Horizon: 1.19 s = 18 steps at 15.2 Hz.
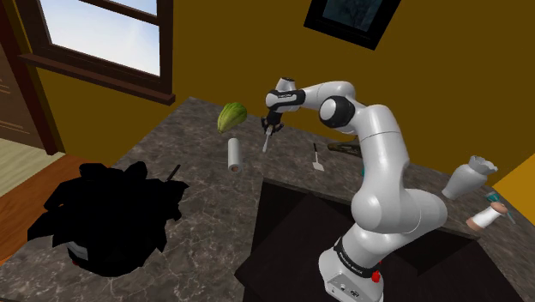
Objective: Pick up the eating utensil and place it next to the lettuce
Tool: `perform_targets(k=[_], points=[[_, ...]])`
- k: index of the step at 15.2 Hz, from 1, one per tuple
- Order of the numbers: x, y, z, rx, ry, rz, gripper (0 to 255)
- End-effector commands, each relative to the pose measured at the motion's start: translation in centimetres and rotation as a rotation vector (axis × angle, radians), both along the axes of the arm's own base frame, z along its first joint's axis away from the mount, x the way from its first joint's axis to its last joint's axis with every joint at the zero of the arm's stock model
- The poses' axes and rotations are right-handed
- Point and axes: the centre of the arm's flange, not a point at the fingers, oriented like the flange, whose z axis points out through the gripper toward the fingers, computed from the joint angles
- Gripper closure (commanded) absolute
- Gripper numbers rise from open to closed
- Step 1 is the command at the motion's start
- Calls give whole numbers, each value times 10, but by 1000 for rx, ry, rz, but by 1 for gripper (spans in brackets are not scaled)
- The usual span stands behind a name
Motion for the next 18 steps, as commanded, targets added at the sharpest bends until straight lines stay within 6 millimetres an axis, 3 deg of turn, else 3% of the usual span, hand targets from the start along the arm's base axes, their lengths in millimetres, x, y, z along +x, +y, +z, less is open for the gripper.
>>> perform_targets(k=[1,6,13,14,18], points=[[0,0,-10,0,0,0,255],[0,0,-36,0,0,0,255],[0,0,-36,0,0,0,255],[0,0,-36,0,0,0,0],[0,0,-36,0,0,0,0]])
